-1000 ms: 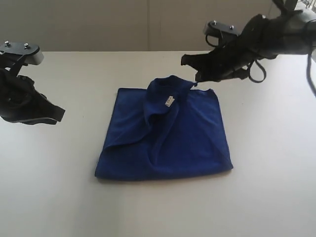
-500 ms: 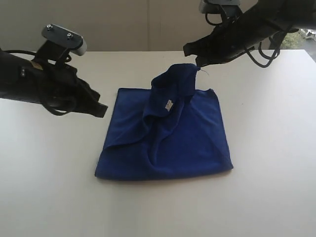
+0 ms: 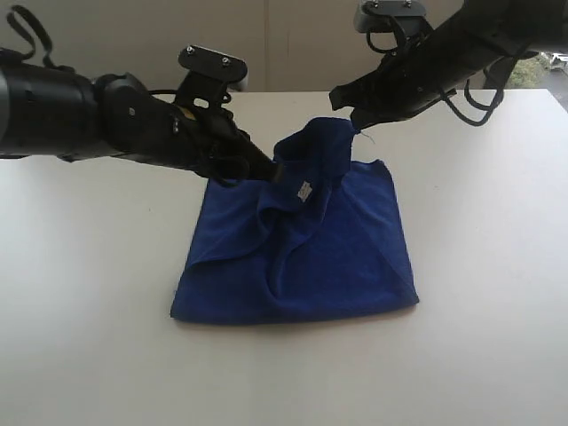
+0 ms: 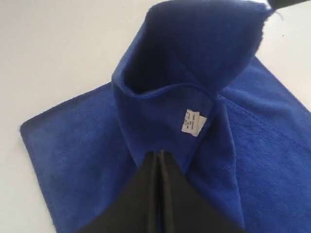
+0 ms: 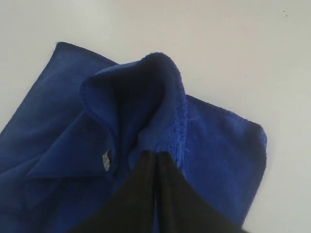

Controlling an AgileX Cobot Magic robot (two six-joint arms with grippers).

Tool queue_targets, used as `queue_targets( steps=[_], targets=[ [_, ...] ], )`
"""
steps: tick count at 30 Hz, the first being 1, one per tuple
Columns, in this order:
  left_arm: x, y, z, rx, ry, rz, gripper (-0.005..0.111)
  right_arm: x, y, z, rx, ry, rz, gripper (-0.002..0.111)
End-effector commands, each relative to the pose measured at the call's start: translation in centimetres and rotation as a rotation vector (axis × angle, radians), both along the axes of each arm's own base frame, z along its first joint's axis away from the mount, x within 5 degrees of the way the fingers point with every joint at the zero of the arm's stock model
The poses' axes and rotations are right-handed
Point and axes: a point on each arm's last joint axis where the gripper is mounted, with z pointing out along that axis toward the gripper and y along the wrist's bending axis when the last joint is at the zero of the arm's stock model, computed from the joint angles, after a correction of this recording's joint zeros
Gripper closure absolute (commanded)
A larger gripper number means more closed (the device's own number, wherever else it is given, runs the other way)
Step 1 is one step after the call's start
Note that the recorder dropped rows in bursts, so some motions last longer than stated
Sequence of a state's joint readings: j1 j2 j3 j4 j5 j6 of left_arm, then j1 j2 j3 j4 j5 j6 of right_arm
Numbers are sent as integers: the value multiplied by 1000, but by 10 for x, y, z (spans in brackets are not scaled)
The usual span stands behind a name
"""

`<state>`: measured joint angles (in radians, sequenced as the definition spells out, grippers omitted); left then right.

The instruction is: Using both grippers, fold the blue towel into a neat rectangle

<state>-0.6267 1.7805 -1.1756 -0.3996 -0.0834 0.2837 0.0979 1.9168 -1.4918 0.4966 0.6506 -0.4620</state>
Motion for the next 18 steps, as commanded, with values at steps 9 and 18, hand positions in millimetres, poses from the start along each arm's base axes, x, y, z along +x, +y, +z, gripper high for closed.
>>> queue_targets(
  steps=[9, 18],
  targets=[
    [14, -59, -25, 45, -79, -118, 64, 2, -1, -17, -8, 66, 22, 108],
    [21, -74, -54, 63, -78, -126, 57, 3, -1, -17, -8, 64, 21, 108]
  ],
)
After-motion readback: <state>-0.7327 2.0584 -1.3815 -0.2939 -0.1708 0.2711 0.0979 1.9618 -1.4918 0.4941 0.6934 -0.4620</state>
